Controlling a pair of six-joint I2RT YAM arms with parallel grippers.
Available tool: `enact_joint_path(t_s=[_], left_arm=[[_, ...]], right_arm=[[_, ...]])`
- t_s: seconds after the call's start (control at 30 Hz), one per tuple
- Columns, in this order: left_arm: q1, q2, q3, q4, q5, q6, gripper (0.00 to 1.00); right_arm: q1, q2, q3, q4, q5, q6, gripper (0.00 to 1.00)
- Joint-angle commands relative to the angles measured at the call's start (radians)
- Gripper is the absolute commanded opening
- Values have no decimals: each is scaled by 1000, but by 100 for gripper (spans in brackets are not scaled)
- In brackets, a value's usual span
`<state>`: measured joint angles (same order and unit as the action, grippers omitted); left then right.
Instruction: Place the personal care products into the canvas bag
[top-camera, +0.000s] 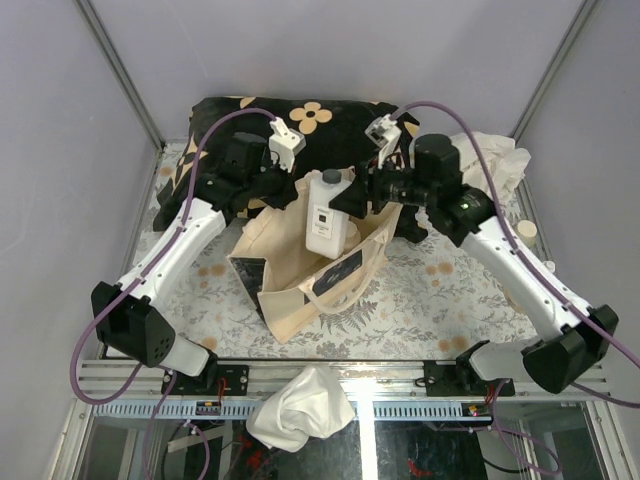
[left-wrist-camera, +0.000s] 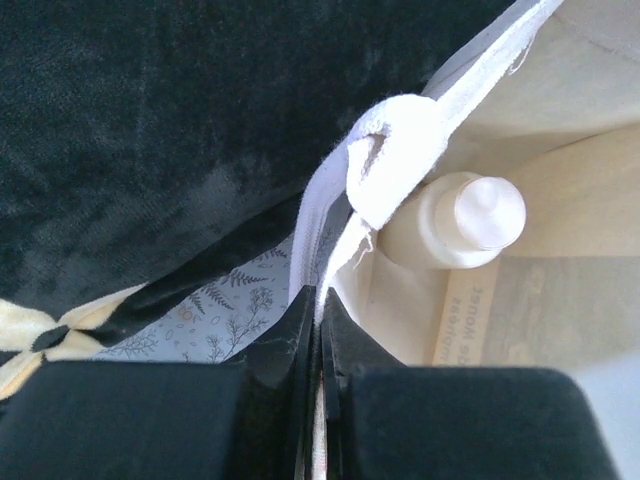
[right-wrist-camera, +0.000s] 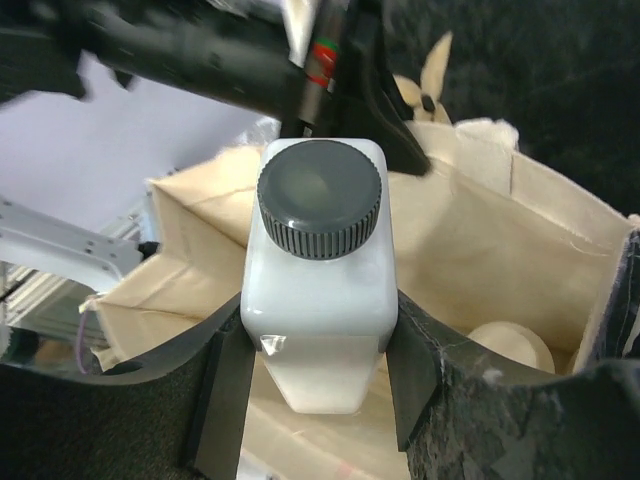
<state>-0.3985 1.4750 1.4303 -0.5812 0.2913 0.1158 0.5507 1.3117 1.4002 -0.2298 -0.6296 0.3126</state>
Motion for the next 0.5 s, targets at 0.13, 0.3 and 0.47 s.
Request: enact_joint_path(t_s=[0.13, 0.3, 0.47], left_arm=[[4, -11, 68, 16, 28, -14, 0], [4, -10, 76, 5, 24, -13, 0], [3, 10, 104, -30, 24, -15, 0]], right_arm=[[88, 60, -72, 218, 138, -80, 0], [96, 83, -136, 256, 207, -127, 0], [100, 108, -191, 300, 275, -189, 0]])
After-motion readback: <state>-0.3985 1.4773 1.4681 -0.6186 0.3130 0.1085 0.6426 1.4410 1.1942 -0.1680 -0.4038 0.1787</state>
